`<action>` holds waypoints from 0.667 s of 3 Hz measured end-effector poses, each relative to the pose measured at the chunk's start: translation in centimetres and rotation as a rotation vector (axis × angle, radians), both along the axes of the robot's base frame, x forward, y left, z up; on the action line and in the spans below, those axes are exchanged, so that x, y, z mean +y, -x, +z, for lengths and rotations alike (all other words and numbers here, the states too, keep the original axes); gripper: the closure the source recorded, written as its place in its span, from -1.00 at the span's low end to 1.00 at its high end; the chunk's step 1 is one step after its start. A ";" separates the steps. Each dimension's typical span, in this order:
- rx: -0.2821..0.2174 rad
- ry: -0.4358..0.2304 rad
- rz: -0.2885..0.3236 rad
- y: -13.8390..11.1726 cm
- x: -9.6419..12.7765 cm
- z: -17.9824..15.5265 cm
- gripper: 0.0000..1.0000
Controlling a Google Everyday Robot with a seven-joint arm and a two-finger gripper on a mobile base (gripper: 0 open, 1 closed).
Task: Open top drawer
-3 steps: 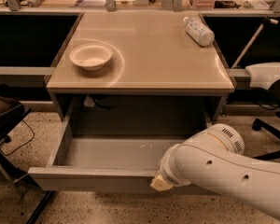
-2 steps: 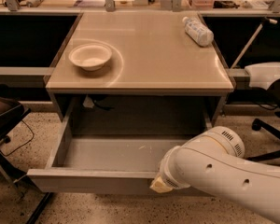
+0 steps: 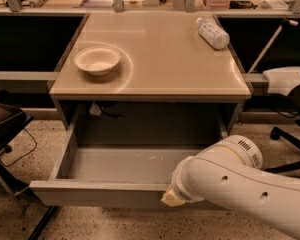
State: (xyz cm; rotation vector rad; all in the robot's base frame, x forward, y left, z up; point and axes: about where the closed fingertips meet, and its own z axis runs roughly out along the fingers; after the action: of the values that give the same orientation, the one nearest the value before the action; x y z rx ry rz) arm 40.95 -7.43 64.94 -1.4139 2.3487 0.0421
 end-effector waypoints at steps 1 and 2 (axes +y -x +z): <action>0.000 0.000 0.000 0.0 0.0 0.0 -0.18; 0.000 0.000 0.000 0.0 0.0 0.0 -0.64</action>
Offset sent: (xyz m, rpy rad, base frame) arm 0.0000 0.0000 0.0000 0.0000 0.0000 0.0000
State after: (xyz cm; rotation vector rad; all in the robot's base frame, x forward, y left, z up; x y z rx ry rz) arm 40.95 -7.42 64.94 -1.4139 2.3487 0.0421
